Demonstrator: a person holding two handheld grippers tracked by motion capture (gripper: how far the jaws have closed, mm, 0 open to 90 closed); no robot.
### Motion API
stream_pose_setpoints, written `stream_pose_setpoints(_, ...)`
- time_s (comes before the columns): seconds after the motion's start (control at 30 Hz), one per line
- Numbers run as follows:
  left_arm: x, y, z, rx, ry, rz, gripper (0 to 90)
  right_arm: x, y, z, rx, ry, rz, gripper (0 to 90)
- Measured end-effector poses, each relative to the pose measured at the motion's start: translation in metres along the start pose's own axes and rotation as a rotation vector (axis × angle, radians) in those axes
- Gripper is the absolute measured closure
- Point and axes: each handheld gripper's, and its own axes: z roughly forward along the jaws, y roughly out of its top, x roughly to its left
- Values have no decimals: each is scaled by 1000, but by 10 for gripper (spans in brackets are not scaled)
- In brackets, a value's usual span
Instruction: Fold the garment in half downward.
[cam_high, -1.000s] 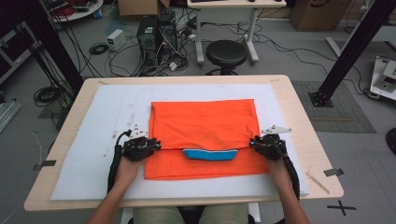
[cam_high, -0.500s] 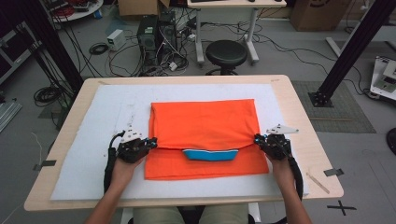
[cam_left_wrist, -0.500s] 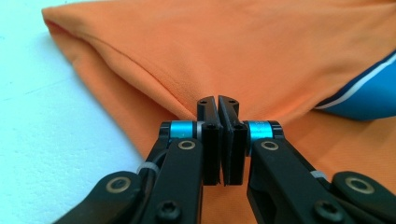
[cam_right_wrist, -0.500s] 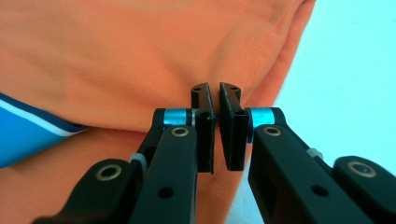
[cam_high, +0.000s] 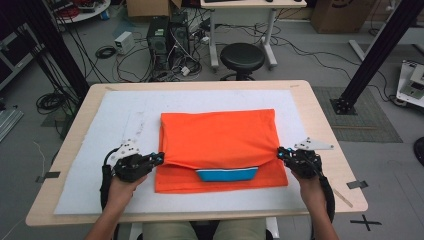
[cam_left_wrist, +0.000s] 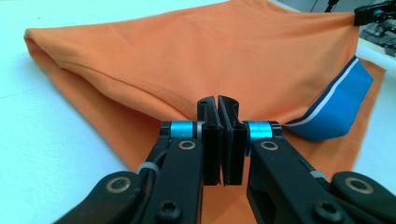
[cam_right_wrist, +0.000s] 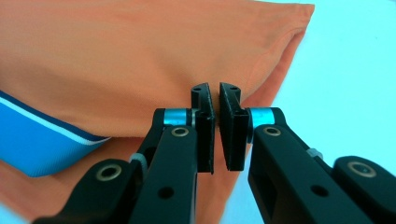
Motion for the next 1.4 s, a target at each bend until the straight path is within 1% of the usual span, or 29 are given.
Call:
stream_pose_setpoints(0.1,0,0,-3,-1,-3,-2,879,3,0,-5,4,-3,-15,857)
stream_pose_setpoints(0.17,-1,-2,-3,16,-2,7,878,5,0,-7,17,-10,-29,856)
stream_pose_setpoints(0.27,-2,-7,5,72,11,12,865,5,-3,-1,55,-9,-28,833)
stream_pose_setpoints(0.3,-3,-8,8,94,22,19,820,5,-5,2,72,-9,-30,801)
stream_pose_setpoints(0.33,-3,-9,10,108,27,22,694,5,-8,7,90,-12,-20,686)
stream_pose_setpoints(0.37,-3,-9,12,110,31,18,694,5,-8,7,90,-12,-20,686)
stream_pose_setpoints(0.4,-3,-8,12,102,42,14,631,5,-8,7,87,-7,-9,672)
stream_pose_setpoints(0.43,-3,-7,11,92,46,13,600,5,-8,7,76,-1,-2,652)
stream_pose_setpoints(0.47,-1,-6,10,66,62,4,530,8,-6,5,48,1,-7,612)
stream_pose_setpoints(0.5,-1,-6,10,66,62,4,499,10,-5,5,38,11,-10,603)
stream_pose_setpoints(0.53,1,-6,10,52,78,1,478,14,-4,5,30,28,-18,592)
stream_pose_setpoints(0.6,2,-6,10,48,83,-2,436,24,-3,9,24,64,-56,558)
stream_pose_setpoints(0.63,3,-6,11,40,94,-5,427,31,-3,11,26,97,-79,541)
stream_pose_setpoints(0.73,4,-6,12,34,99,-3,422,53,-5,19,40,169,-160,528)
stream_pose_setpoints(0.77,4,-6,12,34,99,-3,421,53,-5,19,40,169,-160,528)
stream_pose_setpoints(0.8,4,-6,12,34,103,1,421,63,-8,24,67,192,-200,531)
stream_pose_setpoints(0.83,4,-6,12,35,105,4,421,65,-10,27,83,193,-216,538)
stream_pose_setpoints(0.9,4,-6,12,33,109,0,420,67,-13,32,118,188,-227,544)
stream_pose_setpoints(0.93,4,-6,12,33,109,0,418,66,-15,33,127,199,-220,548)
stream_pose_setpoints(1.03,6,-6,12,31,115,-5,410,64,-17,31,133,206,-214,551)
stream_pose_setpoints(1.1,7,-5,13,30,122,-12,399,62,-17,31,134,223,-204,535)
stream_pose_setpoints(1.13,9,-4,13,28,124,-14,377,57,-16,29,112,262,-167,482)
stream_pose_setpoints(1.17,9,-4,13,28,124,-14,371,57,-16,29,112,262,-167,482)
stream_pose_setpoints(1.2,10,-3,14,22,130,-19,362,44,-11,22,23,269,-81,448)
stream_pose_setpoints(1.23,13,-1,16,18,138,-26,355,34,-9,18,-22,251,-36,426)
stream_pose_setpoints(1.27,16,1,18,18,144,-37,345,24,-7,14,-63,212,8,398)
stream_pose_setpoints(1.3,18,2,21,24,156,-51,337,14,-5,11,-88,157,46,392)
stream_pose_setpoints(1.37,24,5,29,43,178,-82,295,-7,-3,11,-91,60,106,381)
stream_pose_setpoints(1.4,24,5,29,43,178,-82,274,-15,-2,13,-81,24,125,381)
